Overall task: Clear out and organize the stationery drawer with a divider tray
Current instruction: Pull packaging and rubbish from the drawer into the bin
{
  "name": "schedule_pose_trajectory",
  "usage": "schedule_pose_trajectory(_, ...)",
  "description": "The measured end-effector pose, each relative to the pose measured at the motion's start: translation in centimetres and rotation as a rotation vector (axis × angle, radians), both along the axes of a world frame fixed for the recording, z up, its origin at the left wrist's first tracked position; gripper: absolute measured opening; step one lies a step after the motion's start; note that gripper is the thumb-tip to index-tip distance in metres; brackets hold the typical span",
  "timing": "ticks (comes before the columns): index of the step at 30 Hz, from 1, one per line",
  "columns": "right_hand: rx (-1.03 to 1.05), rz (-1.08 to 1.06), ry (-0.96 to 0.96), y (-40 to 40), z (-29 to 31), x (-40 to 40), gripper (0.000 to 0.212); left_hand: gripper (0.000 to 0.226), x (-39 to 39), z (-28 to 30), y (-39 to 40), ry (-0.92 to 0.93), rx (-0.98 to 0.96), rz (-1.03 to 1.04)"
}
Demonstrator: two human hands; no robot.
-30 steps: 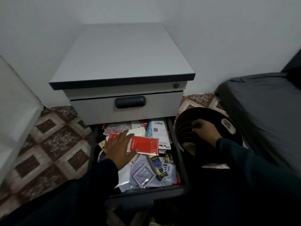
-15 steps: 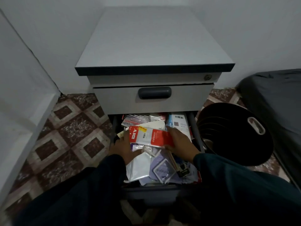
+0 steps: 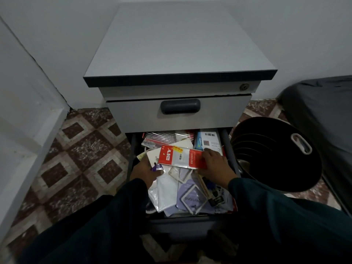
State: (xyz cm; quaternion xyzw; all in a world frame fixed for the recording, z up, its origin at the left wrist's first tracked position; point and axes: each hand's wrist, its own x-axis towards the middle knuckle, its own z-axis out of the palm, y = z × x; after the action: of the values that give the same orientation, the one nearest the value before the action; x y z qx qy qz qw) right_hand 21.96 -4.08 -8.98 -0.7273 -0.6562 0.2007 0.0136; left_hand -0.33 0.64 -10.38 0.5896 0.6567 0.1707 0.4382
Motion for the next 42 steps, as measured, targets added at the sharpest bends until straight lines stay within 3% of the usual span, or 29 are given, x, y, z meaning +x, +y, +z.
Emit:
schedule_pose_trajectory(4, 0.024, 0.030, -0.007, -0.2, -0.6, -0.4, 0.054, 0.042, -0.5, -0.2, 0.4, 0.067, -0.007, -0.047)
schedule_pose_trajectory(10, 0.279, -0.008, -0.021, 0.2, 2.0, -0.9, 0.023, 0.032, -1.1, -0.4, 0.7, 0.102, 0.031, -0.040)
schedule_pose_trajectory(13, 0.295, -0.143, 0.081, 0.5, 3.2, 0.0, 0.017, 0.038, -1.1, -0.1, 0.7, 0.107, 0.031, -0.034)
schedule_pose_trajectory(16, 0.168, -0.247, 0.255, 0.3, 3.8, 1.1, 0.007, 0.038, -0.9, 0.1, 0.5, 0.080, 0.010, -0.037)
schedule_pose_trajectory(20, -0.070, -0.344, 0.335, -0.7, 2.9, 1.6, 0.012, 0.035, -1.2, 0.5, 0.1, 0.072, 0.007, -0.031)
schedule_pose_trajectory(24, -0.260, -0.426, 0.401, -2.1, 2.0, 0.9, 0.046, 0.034, -1.8, 0.7, -0.3, 0.035, 0.008, 0.013)
schedule_pose_trajectory(29, -0.270, -0.565, 0.532, -4.2, -0.1, -1.0, 0.068, 0.036, -1.7, 1.4, -1.4, -0.177, -0.088, 0.098)
schedule_pose_trajectory(32, -0.241, -0.682, 0.663, -4.9, -0.5, -1.8, 0.081, 0.040, -1.5, 1.3, -2.3, -0.172, -0.104, 0.068)
schedule_pose_trajectory(37, -0.170, -0.705, 0.591, -4.9, 0.2, -1.4, 0.069, 0.040, -1.6, 1.7, -3.7, -0.077, 0.000, 0.072)
schedule_pose_trajectory(42, -0.055, -0.705, 0.623, -4.9, 2.1, -1.2, 0.063, 0.036, -1.9, 3.3, -4.4, -0.156, 0.103, 0.161)
